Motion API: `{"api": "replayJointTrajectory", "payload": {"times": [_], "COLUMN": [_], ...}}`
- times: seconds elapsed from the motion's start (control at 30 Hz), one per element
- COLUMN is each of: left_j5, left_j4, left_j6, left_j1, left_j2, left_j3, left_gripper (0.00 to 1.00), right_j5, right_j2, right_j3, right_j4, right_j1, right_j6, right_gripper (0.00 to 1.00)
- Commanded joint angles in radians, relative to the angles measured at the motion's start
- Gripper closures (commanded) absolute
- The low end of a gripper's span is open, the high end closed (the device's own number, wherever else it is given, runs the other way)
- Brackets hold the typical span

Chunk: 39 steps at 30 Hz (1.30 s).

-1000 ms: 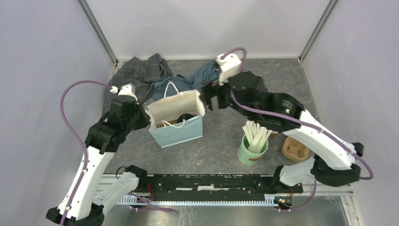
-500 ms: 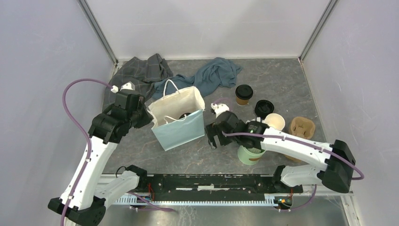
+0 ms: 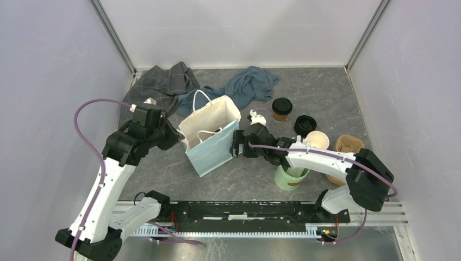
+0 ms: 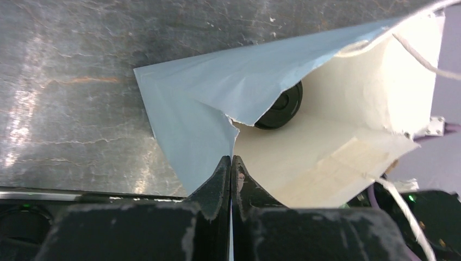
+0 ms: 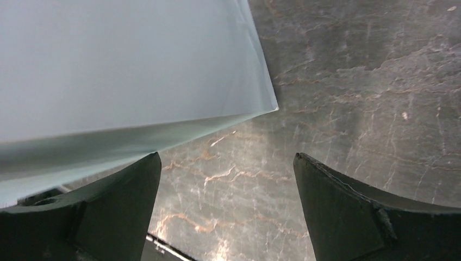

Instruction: Pack the takeout coffee

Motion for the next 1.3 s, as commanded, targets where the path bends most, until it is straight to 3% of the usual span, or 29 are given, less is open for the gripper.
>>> {"api": "replayJointTrajectory", "payload": {"times": [0.0,0.1,0.17,0.23,0.4,0.53,0.7,0.77,0.83,1.0,1.13,1.27], "left_j5": [0.112,0.177,0.212,0.238,0.213,0.081,-0.282,-0.403,-0.438,-0.262,0.014,0.108], "left_j4": [0.052,0.061,0.066,0.073,0.058,-0.059,-0.198,-0.181,-0.116,0.063,0.228,0.299], "left_j6": [-0.075,-0.065,-0.057,-0.039,0.047,0.172,0.280,0.296,0.321,0.329,0.355,0.356], "left_j1": [-0.002,-0.001,-0.001,0.000,-0.001,-0.001,0.000,0.001,0.013,0.120,0.212,0.221], "left_j2": [-0.006,-0.002,-0.011,-0.034,-0.075,0.006,0.153,0.191,0.228,0.363,0.445,0.491], "left_j3": [-0.013,-0.040,-0.051,-0.051,0.007,0.152,0.387,0.397,0.353,0.233,0.089,-0.024], "left_gripper": [0.98,0.98,0.93,0.77,0.52,0.50,0.44,0.36,0.32,0.37,0.54,0.64], "right_j5": [0.051,0.055,0.057,0.062,0.070,0.039,-0.027,-0.050,-0.072,-0.136,-0.153,-0.115], "right_j2": [0.035,0.065,0.082,0.087,0.092,0.108,0.090,0.077,0.067,0.059,0.088,0.122], "right_j3": [-0.002,0.014,0.028,0.026,0.031,0.067,0.084,0.078,0.068,0.024,0.015,0.041], "right_j4": [0.101,0.121,0.119,0.131,0.130,0.081,0.021,-0.003,-0.023,-0.029,-0.031,-0.039], "right_j1": [-0.043,-0.075,-0.100,-0.120,-0.154,-0.159,-0.158,-0.159,-0.159,-0.159,-0.159,-0.162], "right_j6": [0.041,-0.014,-0.051,-0.097,-0.209,-0.290,-0.313,-0.295,-0.260,-0.167,-0.154,-0.182], "right_gripper": [0.02,0.02,0.02,0.02,0.02,0.02,0.02,0.02,0.02,0.02,0.02,0.02]}}
